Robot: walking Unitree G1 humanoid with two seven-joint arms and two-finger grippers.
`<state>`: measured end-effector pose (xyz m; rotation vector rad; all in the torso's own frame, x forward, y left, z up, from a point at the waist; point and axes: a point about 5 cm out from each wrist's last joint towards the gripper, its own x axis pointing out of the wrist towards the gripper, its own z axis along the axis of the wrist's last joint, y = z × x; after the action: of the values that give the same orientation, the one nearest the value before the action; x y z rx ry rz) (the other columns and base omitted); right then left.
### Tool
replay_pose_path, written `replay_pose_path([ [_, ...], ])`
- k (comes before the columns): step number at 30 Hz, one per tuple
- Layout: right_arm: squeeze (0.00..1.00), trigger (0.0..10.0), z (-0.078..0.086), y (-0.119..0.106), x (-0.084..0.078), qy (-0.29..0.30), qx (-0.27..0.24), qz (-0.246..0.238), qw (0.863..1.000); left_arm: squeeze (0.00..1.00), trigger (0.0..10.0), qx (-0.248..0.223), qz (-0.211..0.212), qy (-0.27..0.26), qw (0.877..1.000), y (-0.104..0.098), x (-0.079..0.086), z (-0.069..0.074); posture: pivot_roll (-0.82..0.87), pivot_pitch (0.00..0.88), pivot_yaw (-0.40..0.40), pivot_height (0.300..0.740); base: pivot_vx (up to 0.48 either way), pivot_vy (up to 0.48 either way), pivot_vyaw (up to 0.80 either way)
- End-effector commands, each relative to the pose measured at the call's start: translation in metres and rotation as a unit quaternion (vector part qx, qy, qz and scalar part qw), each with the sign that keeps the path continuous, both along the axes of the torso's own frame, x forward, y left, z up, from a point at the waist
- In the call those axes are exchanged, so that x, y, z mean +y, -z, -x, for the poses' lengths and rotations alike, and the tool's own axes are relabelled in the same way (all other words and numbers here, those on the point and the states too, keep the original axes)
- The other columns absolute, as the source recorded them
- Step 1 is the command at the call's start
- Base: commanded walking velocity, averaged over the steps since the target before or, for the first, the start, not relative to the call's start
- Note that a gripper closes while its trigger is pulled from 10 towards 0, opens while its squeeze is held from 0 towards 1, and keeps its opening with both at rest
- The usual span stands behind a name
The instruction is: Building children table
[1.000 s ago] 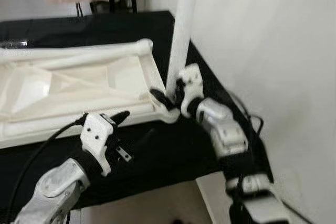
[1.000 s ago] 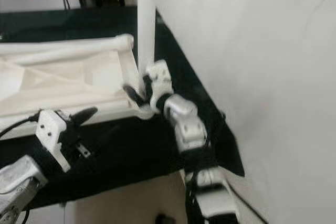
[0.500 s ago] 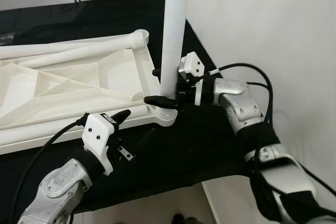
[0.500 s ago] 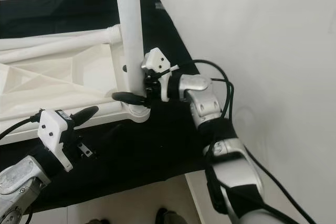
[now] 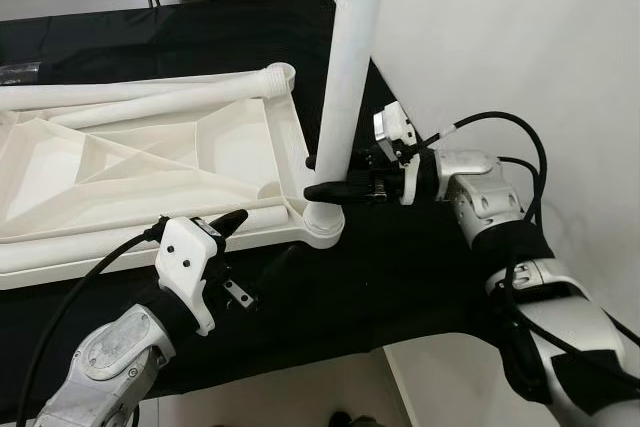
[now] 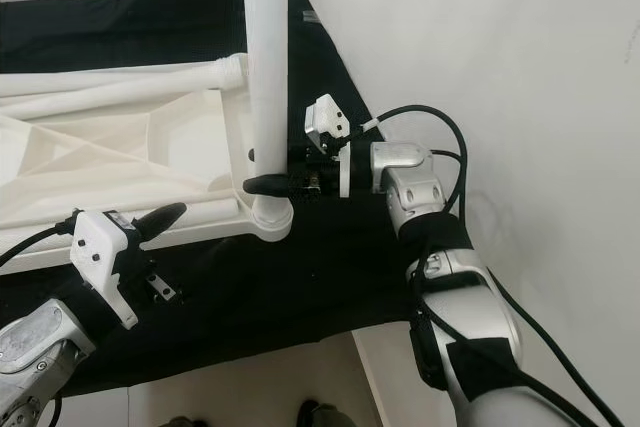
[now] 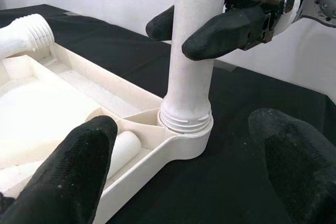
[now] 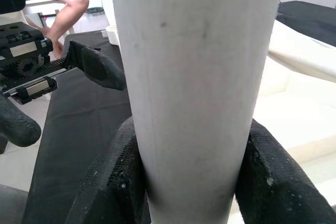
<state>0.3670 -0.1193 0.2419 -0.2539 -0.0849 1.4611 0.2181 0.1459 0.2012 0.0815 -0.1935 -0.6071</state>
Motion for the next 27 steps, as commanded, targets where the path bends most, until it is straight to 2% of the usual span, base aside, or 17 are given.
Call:
replay_pose_path([
  [1, 0.00, 0.0, 0.001, 0.007, 0.001, -0.006, 0.008, -0.004, 1.000, 0.00, 10.0, 0.005, 0.000, 0.006, 1.000, 0.002, -0.004, 0.003, 0.14, 0.208, -0.103, 0.740, 0.000, 0.000, 0.00],
  [4, 0.00, 0.0, 0.000, 0.016, 0.001, 0.026, 0.005, -0.008, 1.000, 0.00, 10.0, 0.005, 0.000, 0.005, 1.000, 0.002, -0.004, 0.002, 0.14, 0.206, -0.108, 0.740, 0.000, 0.000, 0.00],
  [6, 0.00, 0.0, -0.005, 0.032, 0.000, 0.122, 0.016, -0.011, 0.992, 0.00, 10.0, 0.004, 0.001, 0.004, 1.000, 0.002, -0.004, 0.002, 0.13, 0.206, -0.116, 0.740, 0.000, 0.000, 0.00],
  [9, 0.00, 0.0, -0.006, 0.035, 0.000, 0.142, 0.020, -0.011, 0.990, 0.00, 10.0, 0.003, 0.001, 0.004, 1.000, 0.002, -0.004, 0.002, 0.13, 0.206, -0.116, 0.740, 0.000, 0.000, 0.00],
  [10, 0.00, 0.0, -0.012, 0.052, 0.000, 0.289, 0.020, -0.006, 0.957, 0.00, 10.0, 0.003, 0.001, 0.004, 1.000, 0.002, -0.003, 0.002, 0.12, 0.211, -0.115, 0.740, 0.000, 0.000, 0.00],
  [11, 0.00, 0.0, 0.013, 0.082, 0.011, 0.433, 0.040, -0.003, 0.900, 0.00, 10.0, 0.005, 0.000, 0.005, 1.000, 0.002, -0.002, 0.003, 0.11, 0.222, -0.105, 0.740, 0.000, 0.000, 0.00],
  [12, 0.00, 0.0, 0.024, 0.088, 0.015, 0.453, 0.046, -0.003, 0.890, 0.00, 10.0, 0.005, -0.001, 0.006, 1.000, 0.001, -0.002, 0.003, 0.11, 0.222, -0.105, 0.740, 0.000, 0.000, 0.00],
  [13, 0.00, 0.0, 0.024, 0.088, 0.015, 0.453, 0.046, -0.003, 0.890, 0.00, 10.0, 0.005, -0.001, 0.006, 1.000, 0.001, -0.002, 0.003, 0.11, 0.222, -0.105, 0.740, 0.000, 0.000, 0.00],
  [15, 0.00, 0.0, 0.034, 0.088, 0.027, 0.438, 0.049, -0.009, 0.898, 0.00, 10.0, 0.007, 0.000, 0.008, 1.000, 0.002, -0.002, 0.002, 0.09, 0.213, -0.091, 0.740, 0.000, 0.000, 0.00],
  [20, 0.00, 0.0, 0.030, 0.085, 0.027, 0.446, 0.033, -0.009, 0.894, 0.00, 10.0, 0.008, 0.001, 0.011, 1.000, 0.003, -0.003, 0.002, 0.10, 0.216, -0.093, 0.740, 0.000, 0.000, 0.00],
  [21, 0.00, 0.0, 0.024, 0.081, 0.030, 0.440, 0.025, -0.011, 0.898, 0.00, 10.0, 0.009, 0.002, 0.013, 1.000, 0.003, -0.004, 0.001, 0.10, 0.215, -0.094, 0.740, 0.000, 0.000, 0.00],
  [22, 0.00, 5.8, 0.018, 0.076, 0.031, 0.436, 0.018, -0.011, 0.900, 0.00, 10.0, 0.009, 0.002, 0.013, 1.000, 0.003, -0.005, 0.001, 0.10, 0.213, -0.100, 0.740, 0.000, 0.000, 0.00],
  [23, 0.00, 5.8, 0.015, 0.073, 0.031, 0.435, 0.013, -0.010, 0.900, 0.00, 10.0, 0.008, 0.003, 0.013, 1.000, 0.003, -0.005, 0.001, 0.10, 0.213, -0.100, 0.740, 0.000, 0.000, 0.00],
  [24, 0.00, 10.0, 0.013, 0.069, 0.034, 0.410, 0.013, -0.014, 0.912, 0.00, 10.0, 0.008, 0.003, 0.011, 1.000, 0.003, -0.004, 0.001, 0.10, 0.213, -0.102, 0.740, 0.000, 0.000, 0.00],
  [25, 0.00, 10.0, 0.012, 0.065, 0.037, 0.387, 0.014, -0.023, 0.922, 0.00, 10.0, 0.008, 0.002, 0.010, 1.000, 0.003, -0.003, 0.001, 0.10, 0.213, -0.102, 0.740, 0.000, 0.000, 0.00],
  [26, 0.73, 10.0, 0.011, 0.060, 0.039, 0.367, 0.013, -0.035, 0.930, 0.00, 10.0, 0.007, 0.002, 0.008, 1.000, 0.003, -0.003, 0.001, 0.10, 0.213, -0.101, 0.740, 0.000, 0.000, 0.00],
  [27, 0.73, 10.0, 0.011, 0.057, 0.041, 0.355, 0.012, -0.043, 0.934, 0.00, 10.0, 0.007, 0.001, 0.007, 1.000, 0.003, -0.002, 0.001, 0.10, 0.213, -0.101, 0.740, 0.000, 0.000, 0.00],
])
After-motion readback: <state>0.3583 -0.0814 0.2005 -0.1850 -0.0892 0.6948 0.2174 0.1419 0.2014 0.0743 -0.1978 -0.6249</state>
